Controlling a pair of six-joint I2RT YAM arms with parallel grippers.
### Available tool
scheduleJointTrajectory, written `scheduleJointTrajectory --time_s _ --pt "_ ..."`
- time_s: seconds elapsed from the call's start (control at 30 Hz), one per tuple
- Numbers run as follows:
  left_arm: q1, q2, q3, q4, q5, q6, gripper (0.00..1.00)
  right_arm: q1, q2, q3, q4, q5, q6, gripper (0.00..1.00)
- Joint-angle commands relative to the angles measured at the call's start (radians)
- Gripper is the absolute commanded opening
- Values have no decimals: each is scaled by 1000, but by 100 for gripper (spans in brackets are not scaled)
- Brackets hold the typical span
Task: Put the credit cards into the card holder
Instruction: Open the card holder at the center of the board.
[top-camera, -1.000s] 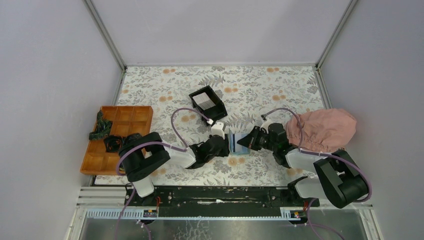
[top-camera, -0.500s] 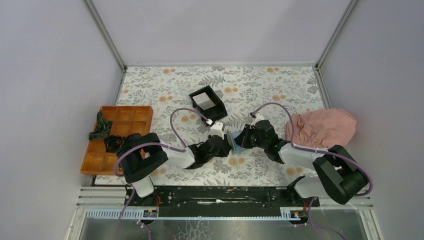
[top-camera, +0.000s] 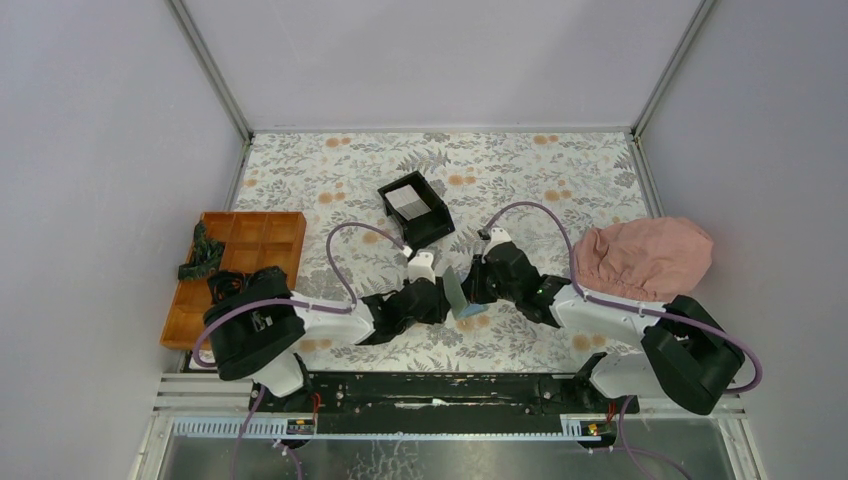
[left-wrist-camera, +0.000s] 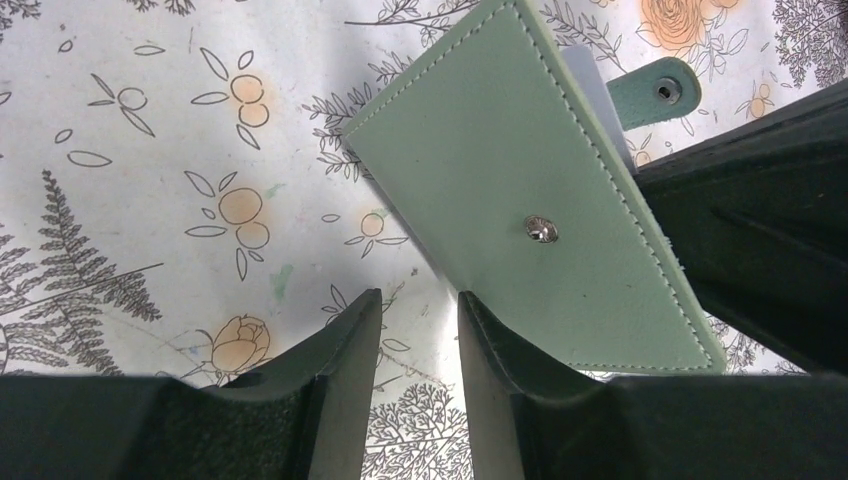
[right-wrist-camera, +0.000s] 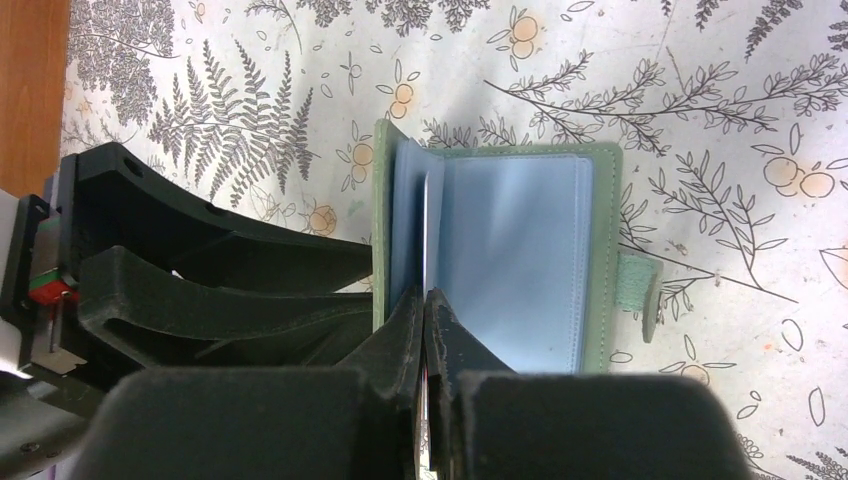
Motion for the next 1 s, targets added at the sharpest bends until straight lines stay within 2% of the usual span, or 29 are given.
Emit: scheduleJointTrajectory --time_s 0.0,0.33,0.63,0.97 --pt "-14 -7 -42 -123 -26 -22 42 26 -34 54 -37 61 -22 0" --pt "-28 -93 -82 -152 -57 -51 39 47 -52 76 -67 85 -25 0" --pt "-54 -75 -108 -143 -58 -99 37 81 -71 93 -87 107 -25 0" --pt "-72 -34 -48 -280 -103 -137 36 133 -92 115 -116 145 -25 0"
